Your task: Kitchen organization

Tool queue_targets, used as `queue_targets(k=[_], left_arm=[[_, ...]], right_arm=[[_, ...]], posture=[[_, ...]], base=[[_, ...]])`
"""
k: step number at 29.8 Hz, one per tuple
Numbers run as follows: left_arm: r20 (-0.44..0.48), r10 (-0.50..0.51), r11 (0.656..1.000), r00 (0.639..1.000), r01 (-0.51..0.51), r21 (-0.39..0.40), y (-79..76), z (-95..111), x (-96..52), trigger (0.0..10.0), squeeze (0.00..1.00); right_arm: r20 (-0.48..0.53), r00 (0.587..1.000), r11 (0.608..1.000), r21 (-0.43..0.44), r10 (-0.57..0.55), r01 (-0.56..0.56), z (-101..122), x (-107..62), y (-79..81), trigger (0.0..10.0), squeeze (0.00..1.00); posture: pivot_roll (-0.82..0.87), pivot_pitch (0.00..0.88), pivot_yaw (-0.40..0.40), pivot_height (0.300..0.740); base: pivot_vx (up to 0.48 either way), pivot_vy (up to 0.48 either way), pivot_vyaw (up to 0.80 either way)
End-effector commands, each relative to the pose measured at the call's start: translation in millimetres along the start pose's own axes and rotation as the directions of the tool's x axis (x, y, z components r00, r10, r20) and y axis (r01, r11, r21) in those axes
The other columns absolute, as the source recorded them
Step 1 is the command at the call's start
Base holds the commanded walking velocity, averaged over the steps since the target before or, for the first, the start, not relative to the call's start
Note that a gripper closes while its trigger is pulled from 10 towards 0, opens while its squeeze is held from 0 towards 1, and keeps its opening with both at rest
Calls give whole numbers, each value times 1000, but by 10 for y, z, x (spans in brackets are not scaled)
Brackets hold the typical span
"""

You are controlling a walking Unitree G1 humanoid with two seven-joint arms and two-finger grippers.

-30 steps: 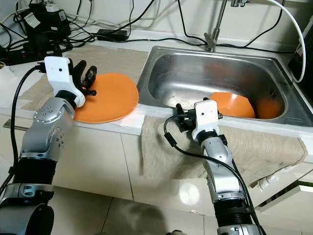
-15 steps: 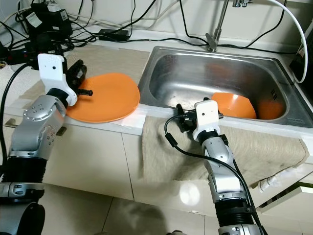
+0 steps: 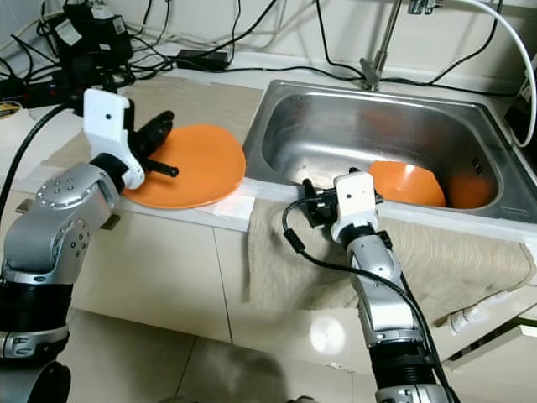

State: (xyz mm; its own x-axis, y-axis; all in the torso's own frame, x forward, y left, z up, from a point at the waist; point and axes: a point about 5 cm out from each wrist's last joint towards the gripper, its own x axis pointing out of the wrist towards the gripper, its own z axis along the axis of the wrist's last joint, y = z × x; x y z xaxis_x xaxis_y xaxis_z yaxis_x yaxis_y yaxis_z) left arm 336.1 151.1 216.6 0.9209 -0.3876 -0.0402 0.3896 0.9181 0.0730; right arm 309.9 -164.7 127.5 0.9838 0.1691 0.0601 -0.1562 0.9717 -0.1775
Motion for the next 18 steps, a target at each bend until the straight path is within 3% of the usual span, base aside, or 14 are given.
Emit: queue_targets(k=[1,7,13,18], left_arm=[[-41,-57,998,997,59,26,-53,10,11,10000,0],[-149,-97,994,984,102,27,-86,-135,20,10000,0],[-211,-41,999,977,43,5,20,-265,69,10000,0],[-257,-17,1000,966,22,14,130,-340,104,10000,0]], right_arm=[[-29,999,1000,0,16,-16,-63,-13,27,10000,0],[-11,1000,1000,20,10,-10,3,-6,20,10000,0],[2,1000,999,32,3,-3,62,-23,-13,10000,0],[37,995,988,120,90,-94,340,-59,-13,10000,0]], posture=[[29,0,-9,728],[24,0,-6,728],[10,0,-2,728],[3,0,2,728]], base=[[0,0,0],[0,0,0],[0,0,0],[0,0,0]])
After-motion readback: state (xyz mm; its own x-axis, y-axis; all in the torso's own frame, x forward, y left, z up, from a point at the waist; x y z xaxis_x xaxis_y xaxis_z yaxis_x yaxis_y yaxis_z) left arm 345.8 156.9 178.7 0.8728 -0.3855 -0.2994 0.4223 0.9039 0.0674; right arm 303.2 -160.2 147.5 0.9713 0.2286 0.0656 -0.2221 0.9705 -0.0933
